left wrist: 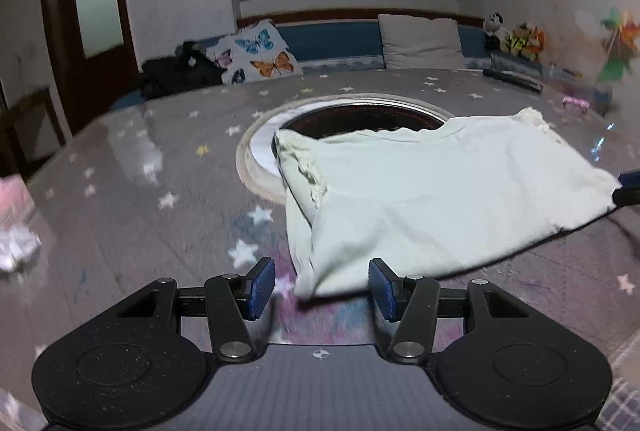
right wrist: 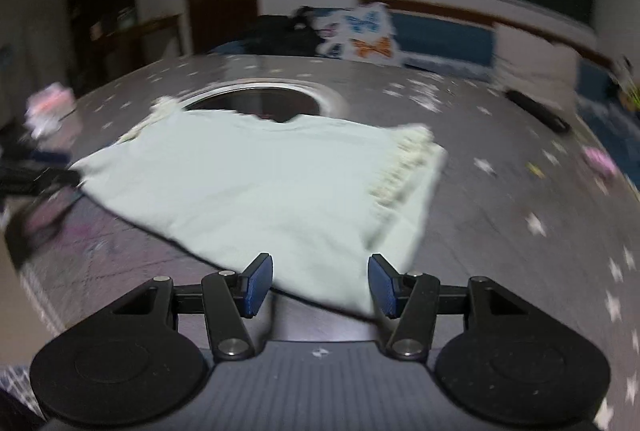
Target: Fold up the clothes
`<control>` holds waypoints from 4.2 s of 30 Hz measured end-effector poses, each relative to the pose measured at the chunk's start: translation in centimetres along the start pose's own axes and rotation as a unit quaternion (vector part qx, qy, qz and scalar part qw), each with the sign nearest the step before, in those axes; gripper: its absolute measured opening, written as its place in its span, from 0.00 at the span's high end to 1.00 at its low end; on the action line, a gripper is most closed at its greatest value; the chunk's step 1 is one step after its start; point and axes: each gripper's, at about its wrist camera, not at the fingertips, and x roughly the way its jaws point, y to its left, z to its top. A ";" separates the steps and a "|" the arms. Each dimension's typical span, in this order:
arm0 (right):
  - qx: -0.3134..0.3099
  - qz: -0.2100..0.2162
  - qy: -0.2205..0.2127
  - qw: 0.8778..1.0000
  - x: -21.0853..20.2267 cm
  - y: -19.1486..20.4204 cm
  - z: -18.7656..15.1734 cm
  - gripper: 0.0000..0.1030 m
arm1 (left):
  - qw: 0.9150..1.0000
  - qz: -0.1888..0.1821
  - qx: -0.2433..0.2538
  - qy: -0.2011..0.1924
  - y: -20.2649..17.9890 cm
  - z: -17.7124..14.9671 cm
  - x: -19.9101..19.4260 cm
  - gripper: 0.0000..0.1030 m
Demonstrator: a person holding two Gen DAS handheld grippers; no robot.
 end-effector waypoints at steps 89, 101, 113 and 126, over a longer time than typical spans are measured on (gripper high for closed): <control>-0.057 0.162 0.023 0.985 10.5 12.6 14.5 0.52 | 0.983 -0.076 -0.161 -0.044 0.1 2.6 -1.6 0.90; -0.126 0.193 0.108 0.967 15.1 19.0 17.7 0.41 | 0.982 -0.122 -0.125 -0.068 -3.0 4.7 -0.7 0.90; -0.158 0.151 0.123 0.968 18.5 19.8 17.7 0.76 | 0.981 -0.147 -0.107 -0.064 -4.8 5.5 -0.2 0.91; -0.044 0.146 0.041 0.987 13.3 10.9 17.4 0.89 | 0.975 -0.204 -0.058 -0.065 -9.9 7.6 -0.5 0.91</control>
